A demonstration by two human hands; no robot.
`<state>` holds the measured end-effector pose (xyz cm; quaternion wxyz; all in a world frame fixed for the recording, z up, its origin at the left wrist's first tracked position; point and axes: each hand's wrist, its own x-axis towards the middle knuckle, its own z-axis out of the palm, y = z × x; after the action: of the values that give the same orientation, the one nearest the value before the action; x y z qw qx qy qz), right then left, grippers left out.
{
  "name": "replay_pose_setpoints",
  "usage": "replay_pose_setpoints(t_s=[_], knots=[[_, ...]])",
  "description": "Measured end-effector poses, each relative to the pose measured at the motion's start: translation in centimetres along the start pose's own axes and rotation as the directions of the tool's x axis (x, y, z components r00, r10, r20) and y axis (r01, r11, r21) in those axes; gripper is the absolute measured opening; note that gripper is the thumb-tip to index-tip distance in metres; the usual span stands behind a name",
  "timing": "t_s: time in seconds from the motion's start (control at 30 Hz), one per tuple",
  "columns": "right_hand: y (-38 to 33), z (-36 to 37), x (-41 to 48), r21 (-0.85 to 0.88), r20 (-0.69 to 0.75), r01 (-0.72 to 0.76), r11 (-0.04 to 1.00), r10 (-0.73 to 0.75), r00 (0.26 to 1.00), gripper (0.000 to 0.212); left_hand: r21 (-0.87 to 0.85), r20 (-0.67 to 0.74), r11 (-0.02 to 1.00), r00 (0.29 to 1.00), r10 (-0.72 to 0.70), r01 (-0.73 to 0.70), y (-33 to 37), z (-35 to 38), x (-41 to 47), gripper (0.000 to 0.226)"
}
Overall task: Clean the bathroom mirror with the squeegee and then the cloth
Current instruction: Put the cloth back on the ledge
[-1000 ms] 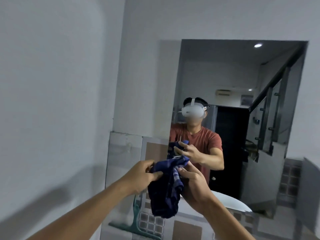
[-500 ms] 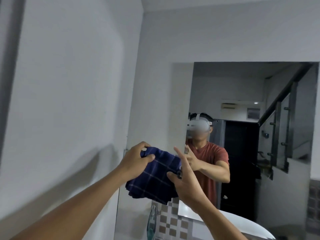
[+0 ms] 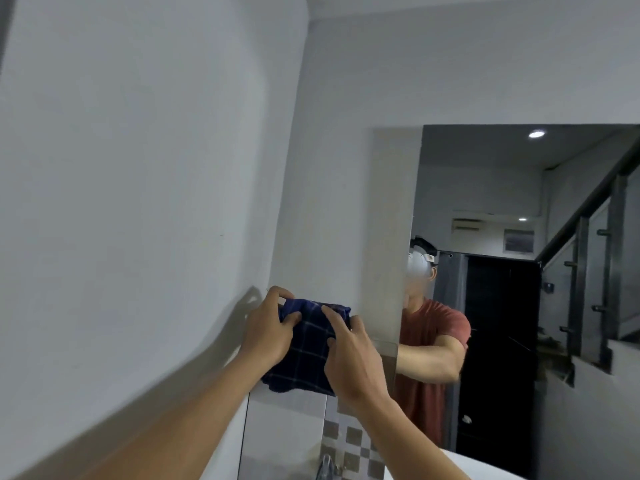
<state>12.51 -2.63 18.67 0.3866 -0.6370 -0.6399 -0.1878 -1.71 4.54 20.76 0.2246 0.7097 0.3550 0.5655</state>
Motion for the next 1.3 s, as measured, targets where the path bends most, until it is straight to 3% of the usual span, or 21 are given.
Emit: replay_pose_setpoints(t_s=[0.13,0.4,0.5,0.6,0.67,0.77,0.93,1.1,1.3], knots=[[0.7,1.8,-0.6,-0.081,0.089,-0.009,0.997,0.016,0.996,0.067,-0.010,0.006,0.998,0.998,-0.066,0.066,-1.7,0.9,0.0,0.024],[0.8,1.2,0.7,0.070,0.063,0.056,0.996,-0.061,0.996,0.060,-0.019,-0.164,0.999,0.986,-0.031,0.029,-0.8,0.8,0.6,0.028],[0.6,1.1,1.1,0.088,0.134,0.027,0.996,-0.039,0.990,0.054,0.045,-0.144,0.995,0.986,-0.085,0.092,-1.3,0.7,0.6,0.027],[0.6,1.1,0.3,-0.088,0.129,0.105,0.991,-0.093,0.987,0.049,0.114,-0.094,0.983,0.987,-0.133,0.143,-1.9,1.0,0.0,0.029],[1.2,1.2,-0.1,-0.236,0.089,0.226,0.945,-0.211,0.973,0.051,0.279,-0.110,0.957,0.993,-0.053,0.082,-1.9,1.1,-0.5,0.036],[1.7,1.0,-0.2,-0.283,0.103,0.276,0.919,-0.258,0.961,0.054,0.504,-0.087,0.860,0.986,0.139,-0.077,-1.5,1.1,-1.3,0.032],[1.3,0.2,0.1,-0.220,0.241,0.271,0.937,-0.217,0.946,0.047,0.462,0.099,0.876,0.990,0.100,-0.135,-2.3,1.0,-2.0,0.035],[1.1,0.5,0.7,-0.167,0.320,0.240,0.956,-0.178,0.931,0.036,0.396,0.140,0.910,0.987,0.072,-0.123,-2.9,0.7,-2.8,0.040],[1.2,0.9,1.1,-0.058,0.352,0.155,0.986,-0.124,0.928,0.036,0.340,0.153,0.937,0.988,0.036,-0.086,-4.1,0.9,-3.1,0.031]])
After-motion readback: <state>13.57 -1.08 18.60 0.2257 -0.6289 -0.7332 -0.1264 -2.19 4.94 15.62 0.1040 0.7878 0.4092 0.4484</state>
